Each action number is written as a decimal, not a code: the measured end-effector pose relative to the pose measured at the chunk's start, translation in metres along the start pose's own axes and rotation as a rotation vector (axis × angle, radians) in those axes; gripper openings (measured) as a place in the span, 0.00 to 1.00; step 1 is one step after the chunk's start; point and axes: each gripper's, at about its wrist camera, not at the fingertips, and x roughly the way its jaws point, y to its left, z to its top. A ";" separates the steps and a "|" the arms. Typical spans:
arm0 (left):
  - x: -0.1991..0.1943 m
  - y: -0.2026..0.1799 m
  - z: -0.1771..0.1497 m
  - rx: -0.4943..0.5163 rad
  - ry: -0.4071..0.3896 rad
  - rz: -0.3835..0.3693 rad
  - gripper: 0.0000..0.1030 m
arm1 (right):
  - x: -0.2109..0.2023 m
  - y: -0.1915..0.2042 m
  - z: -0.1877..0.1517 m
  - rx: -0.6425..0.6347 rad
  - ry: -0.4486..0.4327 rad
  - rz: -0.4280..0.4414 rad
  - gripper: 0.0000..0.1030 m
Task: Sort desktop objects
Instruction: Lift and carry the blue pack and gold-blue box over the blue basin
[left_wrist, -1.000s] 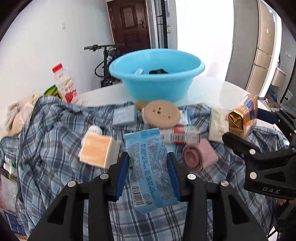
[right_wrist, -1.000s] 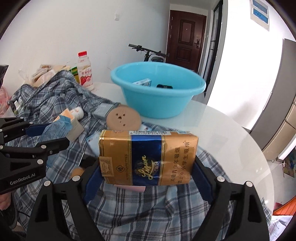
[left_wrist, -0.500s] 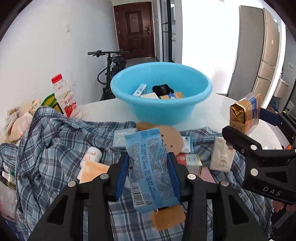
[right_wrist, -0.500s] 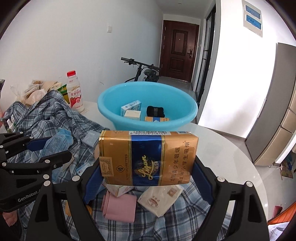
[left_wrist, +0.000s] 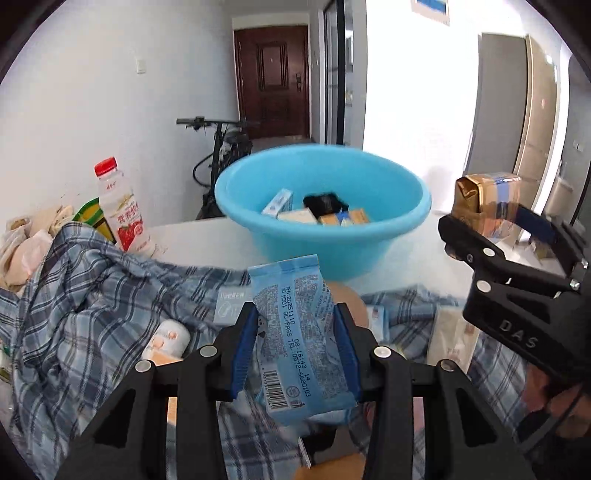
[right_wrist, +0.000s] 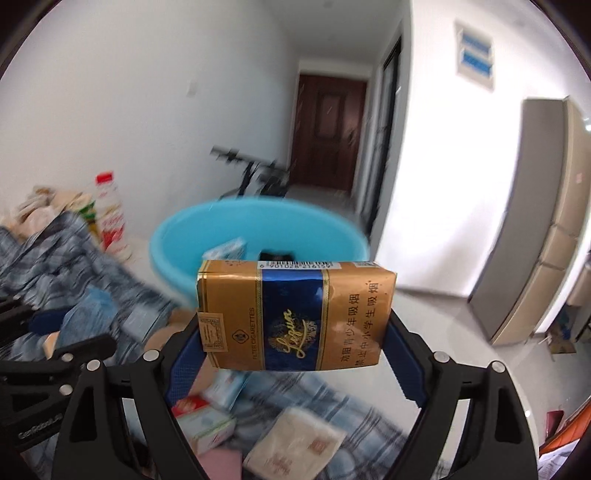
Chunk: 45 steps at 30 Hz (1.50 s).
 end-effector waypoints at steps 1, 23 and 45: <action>0.000 0.002 0.001 -0.016 -0.021 -0.004 0.43 | -0.003 -0.001 -0.003 0.023 -0.039 -0.023 0.84; 0.019 -0.002 0.050 -0.034 -0.037 -0.022 0.43 | 0.001 -0.011 0.014 0.070 -0.169 0.081 0.84; 0.091 0.019 0.096 -0.005 0.042 0.014 0.43 | 0.076 -0.057 0.052 0.165 0.043 0.128 0.84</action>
